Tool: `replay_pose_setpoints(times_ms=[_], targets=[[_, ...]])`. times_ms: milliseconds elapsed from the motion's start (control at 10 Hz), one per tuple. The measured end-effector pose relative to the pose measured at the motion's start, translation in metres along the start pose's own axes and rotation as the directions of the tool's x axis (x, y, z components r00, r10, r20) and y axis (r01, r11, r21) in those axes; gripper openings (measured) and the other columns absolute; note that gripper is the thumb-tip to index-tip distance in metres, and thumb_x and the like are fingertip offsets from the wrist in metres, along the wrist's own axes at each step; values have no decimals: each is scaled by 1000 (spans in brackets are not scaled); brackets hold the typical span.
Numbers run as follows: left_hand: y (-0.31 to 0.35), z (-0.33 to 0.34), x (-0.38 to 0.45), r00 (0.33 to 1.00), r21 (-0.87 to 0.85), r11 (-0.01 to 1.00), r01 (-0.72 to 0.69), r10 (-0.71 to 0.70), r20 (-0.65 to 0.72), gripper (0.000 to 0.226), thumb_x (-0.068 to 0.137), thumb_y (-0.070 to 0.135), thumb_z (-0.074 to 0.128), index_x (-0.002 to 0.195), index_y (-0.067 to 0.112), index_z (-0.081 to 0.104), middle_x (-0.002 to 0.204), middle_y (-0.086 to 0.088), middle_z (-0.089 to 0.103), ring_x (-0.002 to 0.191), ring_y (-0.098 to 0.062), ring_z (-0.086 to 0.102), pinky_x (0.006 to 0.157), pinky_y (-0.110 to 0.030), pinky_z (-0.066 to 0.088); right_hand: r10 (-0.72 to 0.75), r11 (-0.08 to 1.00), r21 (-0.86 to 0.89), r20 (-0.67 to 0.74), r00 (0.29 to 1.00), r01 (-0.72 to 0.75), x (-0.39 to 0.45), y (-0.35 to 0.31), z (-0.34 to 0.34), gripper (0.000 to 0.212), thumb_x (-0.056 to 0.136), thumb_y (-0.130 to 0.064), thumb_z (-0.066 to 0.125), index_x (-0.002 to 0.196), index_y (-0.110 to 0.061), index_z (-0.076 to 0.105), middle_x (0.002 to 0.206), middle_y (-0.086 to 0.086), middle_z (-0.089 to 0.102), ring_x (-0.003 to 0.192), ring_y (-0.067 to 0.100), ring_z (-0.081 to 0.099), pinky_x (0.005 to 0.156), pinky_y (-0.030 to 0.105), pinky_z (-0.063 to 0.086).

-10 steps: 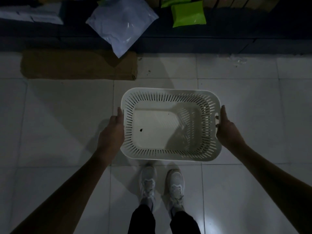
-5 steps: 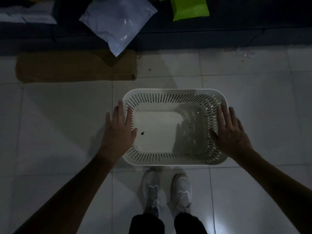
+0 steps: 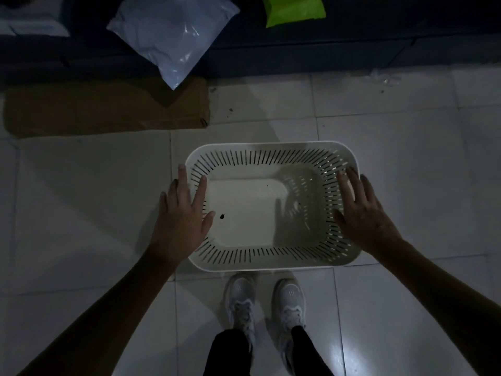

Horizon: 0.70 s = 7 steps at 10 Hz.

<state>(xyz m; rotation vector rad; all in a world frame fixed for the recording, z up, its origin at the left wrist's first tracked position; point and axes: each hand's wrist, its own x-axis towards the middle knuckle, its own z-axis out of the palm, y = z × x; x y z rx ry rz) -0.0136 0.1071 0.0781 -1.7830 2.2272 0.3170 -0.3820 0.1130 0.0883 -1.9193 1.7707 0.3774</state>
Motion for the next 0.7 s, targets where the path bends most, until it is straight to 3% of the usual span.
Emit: replay_pose_setpoints(times_ms=[100, 200, 300, 400, 500, 700], targets=[[0, -14, -3, 1000, 9, 1000, -2, 2, 8, 76, 94, 48, 42, 153, 7, 15, 157, -32, 4, 135, -48, 30, 106, -59, 35, -14, 995, 96, -80, 997, 21, -10, -3, -9, 79, 93, -25, 55, 156, -3, 13, 159, 26, 21, 143, 47, 28, 105, 65, 41], [0, -28, -3, 1000, 18, 1000, -17, 18, -11, 74, 95, 47, 40, 153, 6, 18, 156, -31, 15, 134, -46, 33, 108, -55, 35, 0, 979, 202, -127, 992, 26, -18, -9, -15, 84, 90, -19, 63, 157, -8, 12, 159, 21, 22, 143, 44, 28, 104, 62, 38], [3, -43, -3, 1000, 5, 1000, -12, 12, -11, 71, 95, 47, 38, 151, 7, 23, 152, -29, 28, 130, -43, 39, 106, -53, 39, 36, 966, 260, -131, 991, -1, -26, -19, -21, 83, 89, -17, 62, 157, -10, 14, 158, 17, 24, 144, 41, 25, 107, 63, 35], [7, -65, -3, 1000, -41, 999, 1, -1, -9, 67, 94, 48, 37, 148, 10, 31, 142, -21, 45, 115, -37, 52, 88, -46, 52, 81, 957, 289, -132, 988, -40, -32, -29, -40, 79, 90, -20, 61, 156, -13, 18, 158, 14, 27, 143, 39, 26, 107, 61, 37], [14, -101, -11, 1000, -45, 999, -6, 5, -29, 64, 93, 51, 34, 140, 9, 41, 130, -17, 54, 98, -35, 61, 72, -41, 55, 56, 958, 286, -121, 991, -20, -48, -47, -72, 67, 95, -29, 52, 155, -19, 23, 156, 11, 34, 138, 36, 33, 104, 56, 43], [35, -230, -41, 990, -116, 993, 10, -27, -140, 63, 93, 52, 35, 141, 12, 45, 124, -13, 60, 98, -32, 61, 68, -39, 54, 63, 937, 349, -191, 979, 8, -93, -111, -191, 55, 101, -36, 42, 152, -17, 34, 146, 11, 49, 129, 29, 49, 103, 42, 46]])
